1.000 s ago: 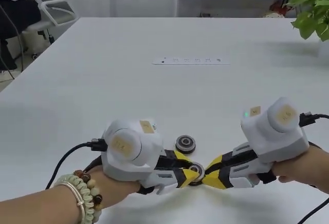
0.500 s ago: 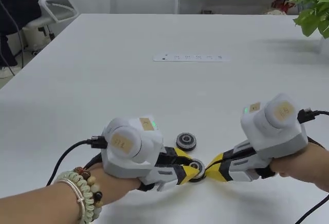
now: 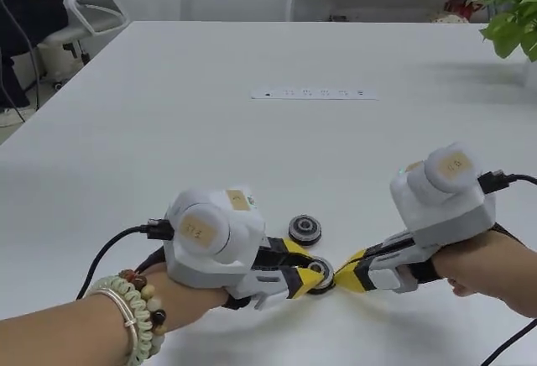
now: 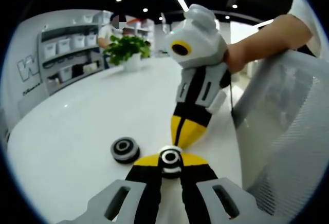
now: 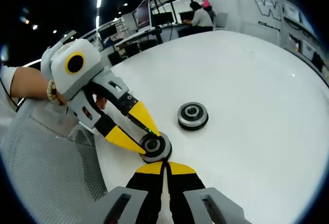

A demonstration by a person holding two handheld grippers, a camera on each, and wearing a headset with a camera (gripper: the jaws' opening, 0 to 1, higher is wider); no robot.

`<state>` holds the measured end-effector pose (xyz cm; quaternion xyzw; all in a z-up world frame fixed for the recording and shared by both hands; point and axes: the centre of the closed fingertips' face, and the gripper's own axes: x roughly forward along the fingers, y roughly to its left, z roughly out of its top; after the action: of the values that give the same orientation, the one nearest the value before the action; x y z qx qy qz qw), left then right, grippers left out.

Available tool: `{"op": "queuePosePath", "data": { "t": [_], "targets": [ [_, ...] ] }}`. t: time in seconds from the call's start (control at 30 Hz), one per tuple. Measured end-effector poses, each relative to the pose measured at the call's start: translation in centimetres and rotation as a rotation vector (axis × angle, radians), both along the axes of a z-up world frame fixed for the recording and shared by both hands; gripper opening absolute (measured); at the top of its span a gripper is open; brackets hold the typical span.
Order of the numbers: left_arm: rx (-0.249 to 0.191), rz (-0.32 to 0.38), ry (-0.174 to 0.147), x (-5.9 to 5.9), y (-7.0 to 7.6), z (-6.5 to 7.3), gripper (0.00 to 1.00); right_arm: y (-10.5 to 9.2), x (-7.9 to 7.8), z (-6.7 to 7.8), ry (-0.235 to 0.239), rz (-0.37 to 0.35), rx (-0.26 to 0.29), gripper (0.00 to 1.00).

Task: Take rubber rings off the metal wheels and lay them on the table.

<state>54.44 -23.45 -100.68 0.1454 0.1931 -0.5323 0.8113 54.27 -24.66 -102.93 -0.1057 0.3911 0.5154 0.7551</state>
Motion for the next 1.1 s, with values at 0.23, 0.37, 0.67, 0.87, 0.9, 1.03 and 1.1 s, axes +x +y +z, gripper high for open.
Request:
{"op": "queuePosePath", "data": {
  "t": [0.23, 0.37, 0.67, 0.87, 0.9, 1.03, 1.1],
  "targets": [
    [0.0, 0.003, 0.001, 0.1, 0.1, 0.0, 0.14, -0.1, 0.2, 0.1, 0.069, -0.052, 0.022, 0.0],
    [-0.002, 0.001, 0.001, 0.1, 0.1, 0.0, 0.14, 0.0, -0.1, 0.0, 0.193, -0.161, 0.026, 0.0],
    [0.003, -0.009, 0.0, 0.1, 0.0, 0.0, 0.14, -0.2, 0.1, 0.9, 0.294, -0.251, 0.118, 0.0],
    [0.001, -0.012, 0.0, 0.1, 0.1, 0.0, 0.14, 0.2, 0.0, 1.5, 0.317, -0.265, 0.149, 0.0],
    [0.001, -0.013, 0.0, 0.1, 0.1, 0.0, 0.14, 0.3, -0.1, 1.6, 0.326, -0.27, 0.157, 0.0],
    [0.001, -0.016, -0.002, 0.1, 0.1, 0.0, 0.14, 0.6, -0.3, 1.9, 0.332, -0.265, 0.162, 0.0],
    [-0.001, -0.017, 0.0, 0.1, 0.1, 0.0, 0.14, 0.7, -0.3, 2.0, 0.334, -0.264, 0.163, 0.0]
  ]
}}
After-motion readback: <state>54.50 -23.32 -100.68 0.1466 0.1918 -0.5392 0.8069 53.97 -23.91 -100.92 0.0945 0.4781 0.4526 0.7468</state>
